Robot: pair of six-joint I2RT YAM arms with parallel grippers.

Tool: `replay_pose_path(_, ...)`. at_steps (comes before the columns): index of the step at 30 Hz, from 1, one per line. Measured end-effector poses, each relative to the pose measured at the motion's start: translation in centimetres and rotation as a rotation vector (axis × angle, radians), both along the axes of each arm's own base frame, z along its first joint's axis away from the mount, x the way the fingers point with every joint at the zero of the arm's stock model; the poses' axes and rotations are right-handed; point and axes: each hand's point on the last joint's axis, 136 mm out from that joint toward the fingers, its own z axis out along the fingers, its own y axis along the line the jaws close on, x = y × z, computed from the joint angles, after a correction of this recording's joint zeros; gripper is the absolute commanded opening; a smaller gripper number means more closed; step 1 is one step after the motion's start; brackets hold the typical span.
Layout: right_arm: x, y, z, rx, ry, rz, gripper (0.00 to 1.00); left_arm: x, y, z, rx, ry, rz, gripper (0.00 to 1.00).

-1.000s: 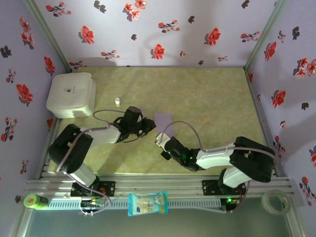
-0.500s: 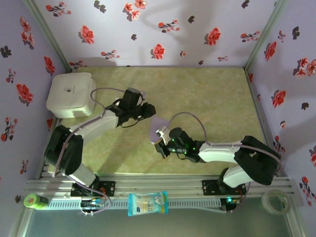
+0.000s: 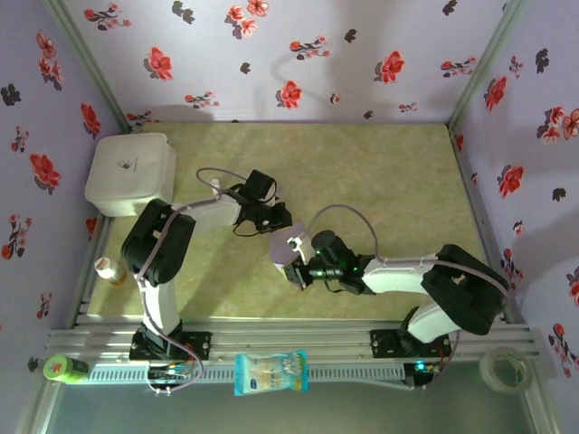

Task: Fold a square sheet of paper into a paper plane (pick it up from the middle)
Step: Third fold the triangle at the center of the table.

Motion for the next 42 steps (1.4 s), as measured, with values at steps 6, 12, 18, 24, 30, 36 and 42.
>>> replay_pose_path(6,-0.1,-0.1,-1.1,-0.010,0.047,-0.001,0.00,-0.4,0.3,-2.3,0.032,0.042,0.000,0.11)
replay_pose_path(12,0.8,-0.7,-1.9,-0.015,0.089,-0.039,0.00,-0.4,0.3,-2.5,0.031,0.031,-0.011,0.11)
replay_pose_path(18,2.0,-1.5,-2.3,-0.044,0.107,-0.082,0.00,-0.4,0.3,-2.6,0.023,0.021,-0.012,0.11)
replay_pose_path(24,4.0,-2.3,-2.2,-0.084,0.111,-0.150,0.00,-0.3,0.2,-2.6,0.018,0.014,-0.012,0.11)
replay_pose_path(30,4.8,-2.9,-2.6,-0.131,0.131,-0.188,0.00,-0.3,0.2,-2.6,0.016,0.012,-0.012,0.11)
replay_pose_path(36,4.8,-3.1,-3.3,-0.176,0.164,-0.191,0.00,-0.3,0.2,-2.6,0.015,0.010,-0.011,0.11)
replay_pose_path(42,4.7,-3.6,-3.7,-0.201,0.193,-0.215,0.00,-0.3,0.2,-2.6,0.015,0.010,-0.011,0.11)
